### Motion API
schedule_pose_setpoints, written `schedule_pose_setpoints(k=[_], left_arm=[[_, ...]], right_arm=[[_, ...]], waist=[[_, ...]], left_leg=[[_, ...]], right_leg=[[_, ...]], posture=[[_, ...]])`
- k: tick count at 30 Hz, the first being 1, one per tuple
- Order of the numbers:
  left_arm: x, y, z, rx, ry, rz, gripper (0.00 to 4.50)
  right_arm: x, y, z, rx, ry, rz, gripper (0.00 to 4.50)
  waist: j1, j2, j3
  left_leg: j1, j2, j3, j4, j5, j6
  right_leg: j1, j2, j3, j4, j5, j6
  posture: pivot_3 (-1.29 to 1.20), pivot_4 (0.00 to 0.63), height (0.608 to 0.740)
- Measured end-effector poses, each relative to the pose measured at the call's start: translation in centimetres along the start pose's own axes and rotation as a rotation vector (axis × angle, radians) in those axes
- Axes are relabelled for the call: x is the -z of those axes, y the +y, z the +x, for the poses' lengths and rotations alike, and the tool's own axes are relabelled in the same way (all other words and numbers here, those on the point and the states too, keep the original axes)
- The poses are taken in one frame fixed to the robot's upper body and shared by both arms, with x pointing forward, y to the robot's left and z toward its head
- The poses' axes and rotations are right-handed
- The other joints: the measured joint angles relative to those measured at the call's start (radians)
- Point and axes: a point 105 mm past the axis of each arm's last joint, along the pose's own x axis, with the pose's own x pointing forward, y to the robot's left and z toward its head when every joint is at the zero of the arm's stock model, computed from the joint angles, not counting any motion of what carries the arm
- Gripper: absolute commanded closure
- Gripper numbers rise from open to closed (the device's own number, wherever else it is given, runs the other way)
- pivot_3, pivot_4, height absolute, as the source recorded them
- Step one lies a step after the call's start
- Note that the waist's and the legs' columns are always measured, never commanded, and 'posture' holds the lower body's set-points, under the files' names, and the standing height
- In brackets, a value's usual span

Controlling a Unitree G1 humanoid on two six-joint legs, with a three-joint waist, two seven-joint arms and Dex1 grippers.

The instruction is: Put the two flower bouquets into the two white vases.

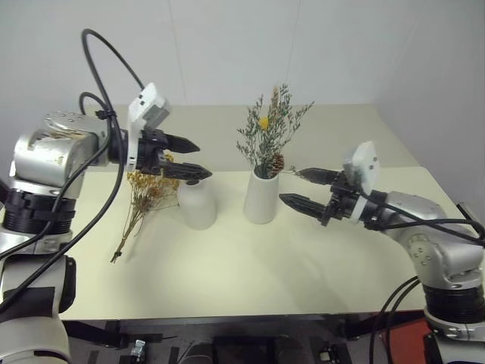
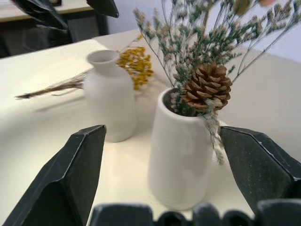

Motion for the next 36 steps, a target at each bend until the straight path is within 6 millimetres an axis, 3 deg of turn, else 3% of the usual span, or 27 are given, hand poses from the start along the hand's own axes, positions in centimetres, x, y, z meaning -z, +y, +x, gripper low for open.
schedule_pose_setpoints(k=[3,7,13,22,27,36], left_arm=[[0.2,1.3,-1.1,-0.159,0.032,-0.052,0.0],[2.0,3.5,-2.4,-0.401,0.103,-0.194,0.0],[6.5,5.3,-4.8,-0.708,0.36,-0.502,0.0],[9.7,6.4,-5.9,-0.756,0.52,-0.808,0.0],[12.3,5.5,-4.2,-0.693,0.619,-0.901,0.0],[14.3,4.6,-1.6,-0.667,0.724,-0.941,0.0]], right_arm=[[-1.6,0.6,-0.8,-0.086,0.001,0.009,0.04],[-3.8,1.7,-1.2,-0.215,0.008,0.005,0.04],[-6.2,2.3,-1.5,-0.347,0.084,0.03,0.04],[-6.3,3.0,-0.9,-0.46,0.143,0.052,0.04],[-6.2,3.1,-0.9,-0.465,0.144,0.052,0.04],[-6.3,3.2,-0.8,-0.469,0.142,0.047,0.04]], waist=[[0.003,0.0,0.0],[0.003,0.0,0.0],[0.003,0.0,0.0],[0.005,0.0,0.0],[0.007,0.0,0.0],[0.01,-0.001,0.0]], left_leg=[[0.001,0.0,0.0,0.0,0.0,0.0],[0.002,0.0,0.0,0.0,0.0,0.0],[0.001,0.0,-0.001,0.0,0.0,0.0],[-0.001,-0.001,0.0,0.0,0.0,0.0],[-0.002,-0.001,0.0,0.0,0.0,0.0],[-0.004,-0.001,0.0,0.001,0.0,0.0]], right_leg=[[0.001,0.0,0.0,0.0,-0.002,0.003],[0.001,0.0,0.0,0.0,-0.002,0.004],[0.001,0.0,0.0,0.0,-0.002,0.004],[-0.001,-0.001,0.0,0.0,-0.002,0.004],[-0.002,-0.001,0.0,0.001,-0.001,0.002],[-0.003,-0.001,0.0,0.001,0.002,-0.003]], posture=[[0.0,0.15,0.74],[0.0,0.15,0.74],[0.0,0.15,0.74],[0.0,0.15,0.74],[0.0,0.15,0.74],[0.0,0.15,0.74]])
